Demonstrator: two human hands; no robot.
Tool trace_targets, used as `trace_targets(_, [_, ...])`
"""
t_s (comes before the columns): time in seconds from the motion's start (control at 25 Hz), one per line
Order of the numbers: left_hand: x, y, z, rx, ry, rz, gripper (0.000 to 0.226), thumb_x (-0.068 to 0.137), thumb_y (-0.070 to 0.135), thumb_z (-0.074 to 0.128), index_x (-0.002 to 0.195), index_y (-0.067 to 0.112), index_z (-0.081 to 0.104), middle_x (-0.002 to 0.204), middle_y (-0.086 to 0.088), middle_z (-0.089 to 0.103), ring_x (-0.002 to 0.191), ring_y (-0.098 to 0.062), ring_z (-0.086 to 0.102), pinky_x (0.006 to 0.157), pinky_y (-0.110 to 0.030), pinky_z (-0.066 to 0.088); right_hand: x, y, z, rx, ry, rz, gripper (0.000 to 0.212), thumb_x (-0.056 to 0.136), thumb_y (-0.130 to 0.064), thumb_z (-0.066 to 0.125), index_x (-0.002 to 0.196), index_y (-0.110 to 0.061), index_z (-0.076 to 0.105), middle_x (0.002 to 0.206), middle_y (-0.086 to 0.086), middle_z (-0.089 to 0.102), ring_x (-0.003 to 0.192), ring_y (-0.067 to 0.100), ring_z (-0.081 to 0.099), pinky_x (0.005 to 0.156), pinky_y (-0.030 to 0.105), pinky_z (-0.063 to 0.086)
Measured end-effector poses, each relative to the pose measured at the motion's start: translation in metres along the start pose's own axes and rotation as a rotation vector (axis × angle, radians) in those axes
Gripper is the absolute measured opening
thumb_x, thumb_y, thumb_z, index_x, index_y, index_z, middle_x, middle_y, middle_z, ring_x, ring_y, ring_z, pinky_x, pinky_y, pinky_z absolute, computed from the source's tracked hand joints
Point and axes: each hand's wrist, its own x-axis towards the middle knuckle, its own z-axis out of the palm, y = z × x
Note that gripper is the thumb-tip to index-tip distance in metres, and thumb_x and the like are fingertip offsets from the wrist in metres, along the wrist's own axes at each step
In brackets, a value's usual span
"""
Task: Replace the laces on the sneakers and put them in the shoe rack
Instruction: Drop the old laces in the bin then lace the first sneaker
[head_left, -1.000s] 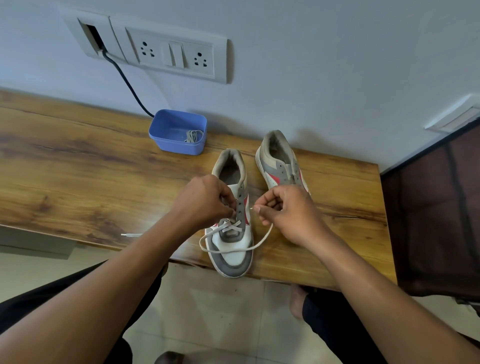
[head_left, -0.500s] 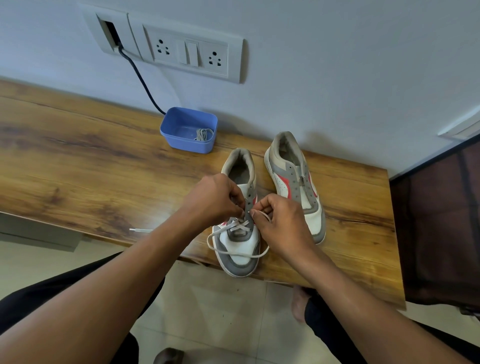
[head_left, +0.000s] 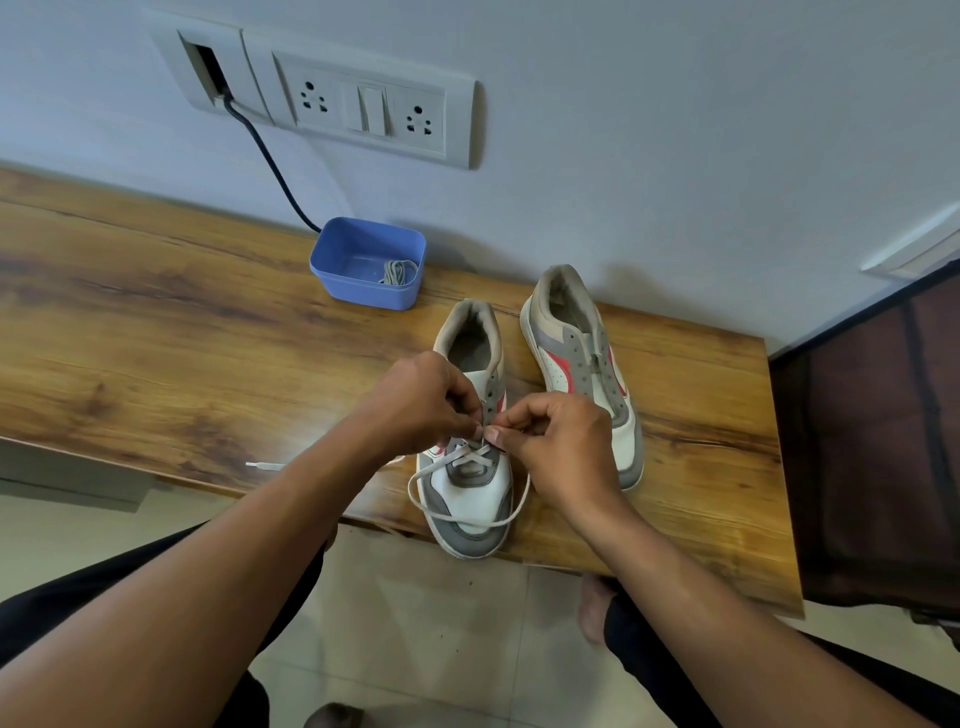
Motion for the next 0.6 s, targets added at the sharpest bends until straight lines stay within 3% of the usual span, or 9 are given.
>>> trace_targets(0.12, [0.000, 0.003, 0.001, 0.034, -0.019, 0.019, 0.007, 0.084, 0.021, 0.081, 0.079, 0.018, 0.077, 0.052, 0.016, 0.065, 0.050, 0.003, 0.060, 0.054, -0.015, 0.045, 0.009, 0.000, -0.009, 0.025, -0.083, 0.067, 0.014, 0.081, -0.032, 0.090, 0.077, -0.025, 0.079, 0.072, -0.008, 0.076, 0.068, 0.008, 0.072, 0.071, 0.038, 0.061])
trace_targets(0.24, [0.003, 0.005, 0.004, -0.001, -0.021, 0.016, 0.005, 0.085, 0.017, 0.079, 0.082, 0.015, 0.076, 0.059, 0.007, 0.069, 0.058, -0.005, 0.066, 0.060, -0.025, 0.055, 0.016, -0.002, -0.011, 0.005, -0.109, 0.115, 0.025, 0.082, -0.046, 0.087, 0.082, -0.023, 0.075, 0.074, -0.002, 0.076, 0.070, 0.012, 0.072, 0.068, 0.036, 0.059])
trace_targets(0.32, [0.003, 0.006, 0.005, -0.032, -0.031, 0.009, 0.005, 0.085, 0.017, 0.080, 0.081, 0.016, 0.076, 0.062, 0.003, 0.071, 0.059, -0.008, 0.066, 0.062, -0.026, 0.057, 0.020, -0.005, -0.012, -0.045, -0.143, 0.116, 0.024, 0.083, -0.042, 0.087, 0.085, -0.022, 0.073, 0.075, -0.001, 0.075, 0.071, 0.011, 0.072, 0.067, 0.034, 0.059])
trace_targets(0.44, [0.001, 0.007, 0.001, -0.066, -0.031, 0.004, 0.003, 0.084, 0.017, 0.082, 0.081, 0.015, 0.080, 0.060, 0.006, 0.070, 0.055, -0.003, 0.061, 0.061, -0.024, 0.054, 0.028, -0.009, -0.019, -0.052, -0.205, 0.124, 0.021, 0.084, -0.034, 0.087, 0.089, -0.020, 0.071, 0.081, 0.003, 0.077, 0.078, 0.020, 0.075, 0.077, 0.046, 0.064])
trace_targets(0.6, [-0.008, 0.001, -0.023, -0.093, -0.130, -0.039, 0.004, 0.081, 0.007, 0.082, 0.081, 0.010, 0.080, 0.055, 0.006, 0.065, 0.049, -0.002, 0.052, 0.051, -0.016, 0.044, 0.029, -0.017, -0.021, -0.100, -0.204, 0.078, 0.015, 0.088, -0.021, 0.082, 0.092, -0.017, 0.067, 0.074, 0.004, 0.076, 0.065, 0.020, 0.075, 0.067, 0.041, 0.066])
